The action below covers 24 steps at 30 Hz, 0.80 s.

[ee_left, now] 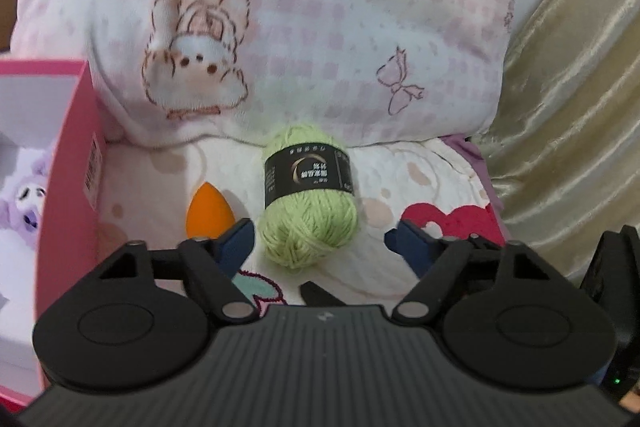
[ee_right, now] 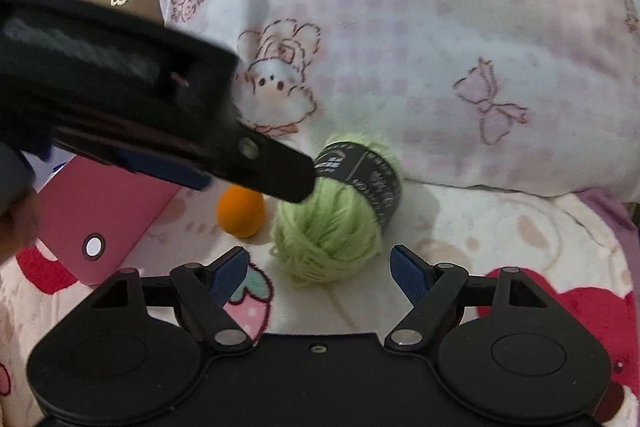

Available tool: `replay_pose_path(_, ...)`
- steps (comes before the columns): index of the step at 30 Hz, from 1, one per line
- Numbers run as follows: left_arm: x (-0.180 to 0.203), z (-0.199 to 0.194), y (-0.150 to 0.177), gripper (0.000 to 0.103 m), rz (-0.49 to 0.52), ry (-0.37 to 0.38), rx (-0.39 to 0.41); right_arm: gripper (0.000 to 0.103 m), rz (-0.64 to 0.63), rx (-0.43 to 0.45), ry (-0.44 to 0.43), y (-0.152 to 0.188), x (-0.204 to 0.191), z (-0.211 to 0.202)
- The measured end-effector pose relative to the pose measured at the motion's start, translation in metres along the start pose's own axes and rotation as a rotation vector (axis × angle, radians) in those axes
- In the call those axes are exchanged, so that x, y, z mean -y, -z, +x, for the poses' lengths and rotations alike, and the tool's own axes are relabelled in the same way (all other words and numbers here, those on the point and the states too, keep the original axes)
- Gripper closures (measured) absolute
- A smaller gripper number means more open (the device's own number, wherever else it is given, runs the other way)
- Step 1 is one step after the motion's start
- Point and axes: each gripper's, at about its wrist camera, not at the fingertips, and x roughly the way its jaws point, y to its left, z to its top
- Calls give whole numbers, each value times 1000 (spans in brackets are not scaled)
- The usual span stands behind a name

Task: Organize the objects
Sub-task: 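Move the open left gripper toward the green yarn ball, then close the left gripper on the green yarn ball's label band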

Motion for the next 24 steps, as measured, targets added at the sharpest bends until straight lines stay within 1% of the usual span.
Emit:
replay_pose_path(1,-2,3,1,32,-4,10,-1,21,3,-2,-2,0,-2,2)
replay_pose_path(3,-7,7,4,33,-6,21,30,21,-10,3,3,2,-5,5)
replay_pose_path(6,-9,13,8,33,24,-8,67,21,-17,12,43,3,-3,11)
replay_pose_path(9,-8,20,9,34,64,-38,72,21,29,3,44,2,3,19)
replay_pose_path(11,-9,22,10,34,72,-33,82,21,10,1,46,3,1,25)
replay_pose_path(13,-14,25,10,34,47,1,85,21,-35,6,59,4,-3,29)
replay_pose_path(14,-16,26,10,34,22,5,95,21,-56,11,63,4,-5,31)
replay_pose_path(16,-20,26,11,37,-27,6,102,21,-76,14,74,3,-8,34)
replay_pose_path(20,-23,27,10,39,-52,41,100,21,-70,45,71,-4,-9,31)
replay_pose_path(22,-25,33,8,44,-67,52,82,21,-61,49,76,-5,-6,33)
replay_pose_path(24,-27,39,8,46,-77,59,63,21,-41,40,77,-5,-1,37)
